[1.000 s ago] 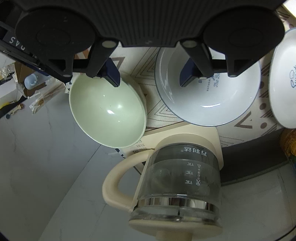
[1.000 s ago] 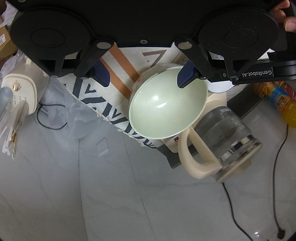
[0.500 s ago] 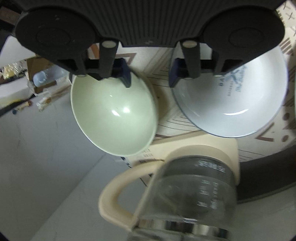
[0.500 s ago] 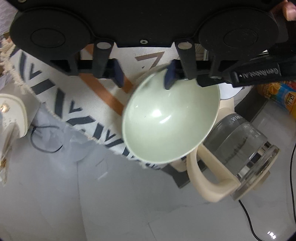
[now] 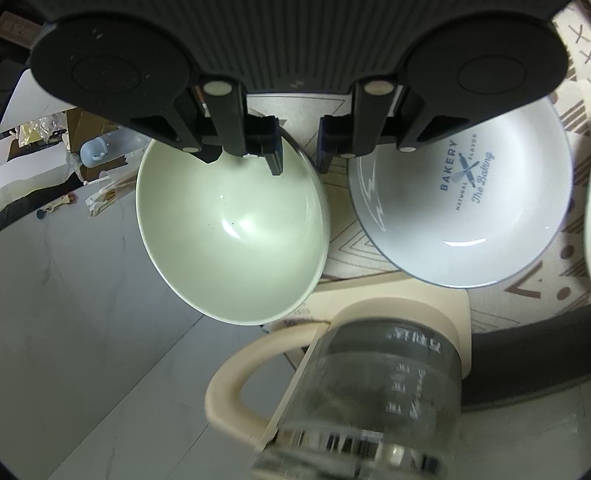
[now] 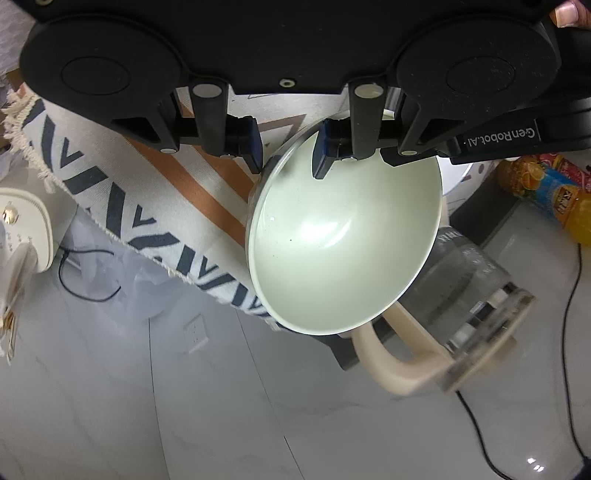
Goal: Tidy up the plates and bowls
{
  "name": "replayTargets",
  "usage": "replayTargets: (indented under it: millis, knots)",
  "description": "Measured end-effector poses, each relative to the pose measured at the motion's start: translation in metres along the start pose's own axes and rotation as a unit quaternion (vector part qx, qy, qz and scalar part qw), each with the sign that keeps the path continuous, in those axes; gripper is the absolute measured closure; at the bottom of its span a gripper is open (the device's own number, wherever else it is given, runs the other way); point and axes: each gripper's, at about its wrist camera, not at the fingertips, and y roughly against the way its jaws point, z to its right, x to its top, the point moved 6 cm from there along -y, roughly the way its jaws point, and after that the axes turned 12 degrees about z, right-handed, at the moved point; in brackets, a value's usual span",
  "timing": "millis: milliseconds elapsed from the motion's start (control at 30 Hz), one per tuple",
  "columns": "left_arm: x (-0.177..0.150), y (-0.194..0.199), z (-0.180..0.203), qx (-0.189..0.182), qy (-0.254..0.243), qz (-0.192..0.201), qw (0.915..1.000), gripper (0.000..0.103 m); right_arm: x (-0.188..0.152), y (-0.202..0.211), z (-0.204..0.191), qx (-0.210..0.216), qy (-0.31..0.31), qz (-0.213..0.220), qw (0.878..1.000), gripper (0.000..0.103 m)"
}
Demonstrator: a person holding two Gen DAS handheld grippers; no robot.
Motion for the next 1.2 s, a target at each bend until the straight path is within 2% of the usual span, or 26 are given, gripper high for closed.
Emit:
replayTargets:
  millis: [200,500,1200]
  knots:
    - [0.002,0.031,0.009,-0.009,0.008,0.024,0.9996,0.086,0.01,0.031,-0.008,0.013,0.011,0.022,1.0,0.074]
    - [-0.008,0.075,0.018,-0.004,0.004,0.05,0.9987,0.086,0.007,0.071,-0.011,0.035,0.012,0.039,0.999,0.075]
    - [-0.052,0.156,0.021,0.04,0.031,0.089,0.9948,0.086,-0.026,0.131,-0.022,0.093,0.051,0.033,0.994,0.075]
